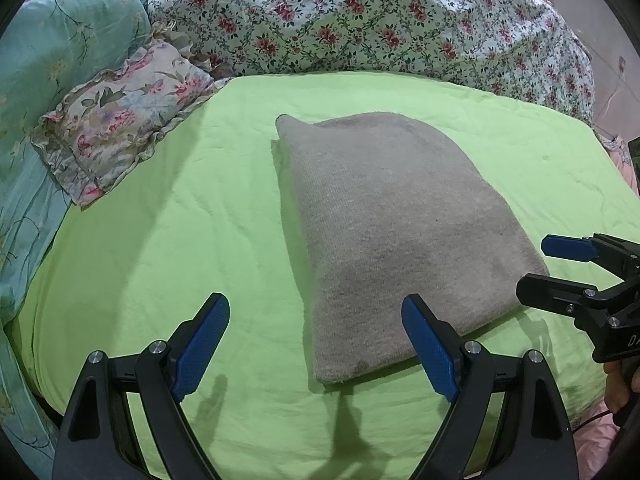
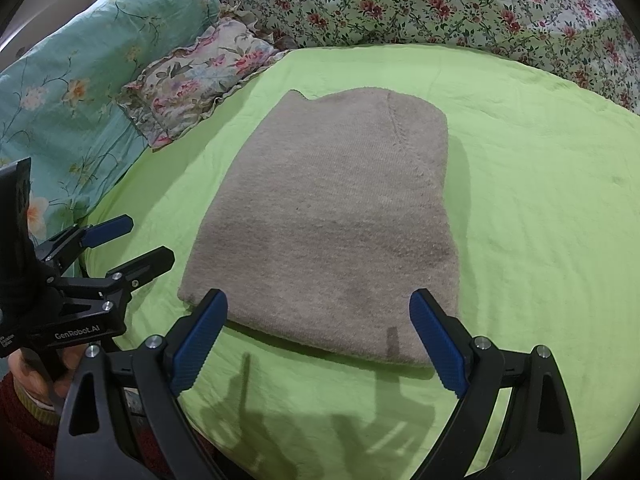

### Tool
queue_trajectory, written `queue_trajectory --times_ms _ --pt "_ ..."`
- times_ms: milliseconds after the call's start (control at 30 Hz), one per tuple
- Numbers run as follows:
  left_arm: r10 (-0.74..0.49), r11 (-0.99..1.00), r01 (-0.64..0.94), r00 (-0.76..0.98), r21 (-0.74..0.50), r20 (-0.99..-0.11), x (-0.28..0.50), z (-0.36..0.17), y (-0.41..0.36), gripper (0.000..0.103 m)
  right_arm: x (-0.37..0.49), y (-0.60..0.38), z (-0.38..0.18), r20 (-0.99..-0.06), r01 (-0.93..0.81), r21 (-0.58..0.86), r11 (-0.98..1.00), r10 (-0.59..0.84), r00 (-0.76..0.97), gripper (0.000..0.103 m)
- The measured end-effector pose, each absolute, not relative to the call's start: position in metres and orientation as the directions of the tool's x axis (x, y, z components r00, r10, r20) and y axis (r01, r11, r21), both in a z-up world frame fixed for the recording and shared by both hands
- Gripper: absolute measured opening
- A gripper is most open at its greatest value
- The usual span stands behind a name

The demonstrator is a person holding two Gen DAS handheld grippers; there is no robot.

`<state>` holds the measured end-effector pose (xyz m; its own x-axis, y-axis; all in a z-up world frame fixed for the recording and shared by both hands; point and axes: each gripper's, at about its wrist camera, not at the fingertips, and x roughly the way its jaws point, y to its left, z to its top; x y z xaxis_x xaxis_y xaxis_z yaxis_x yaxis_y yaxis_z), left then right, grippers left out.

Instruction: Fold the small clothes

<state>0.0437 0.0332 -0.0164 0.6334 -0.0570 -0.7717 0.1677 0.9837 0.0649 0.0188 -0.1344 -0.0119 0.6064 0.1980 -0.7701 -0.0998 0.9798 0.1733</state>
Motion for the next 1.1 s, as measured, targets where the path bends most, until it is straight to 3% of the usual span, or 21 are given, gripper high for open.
queue_trajectory --times_ms 967,1100 --pt "-0.064 0.982 0.178 0.644 0.068 -0.763 0.051 -0.011 0.028 0.089 0.027 -0.138 -0.002 -0.763 -0.117 0.157 0.981 0.196 0.616 0.093" --pt "-0.036 0.986 0.148 0.646 0.079 -0.762 0.056 -0.011 0.027 0.103 0.029 -0.138 -0.001 -0.760 -0.115 0.156 0.981 0.193 0.620 0.093"
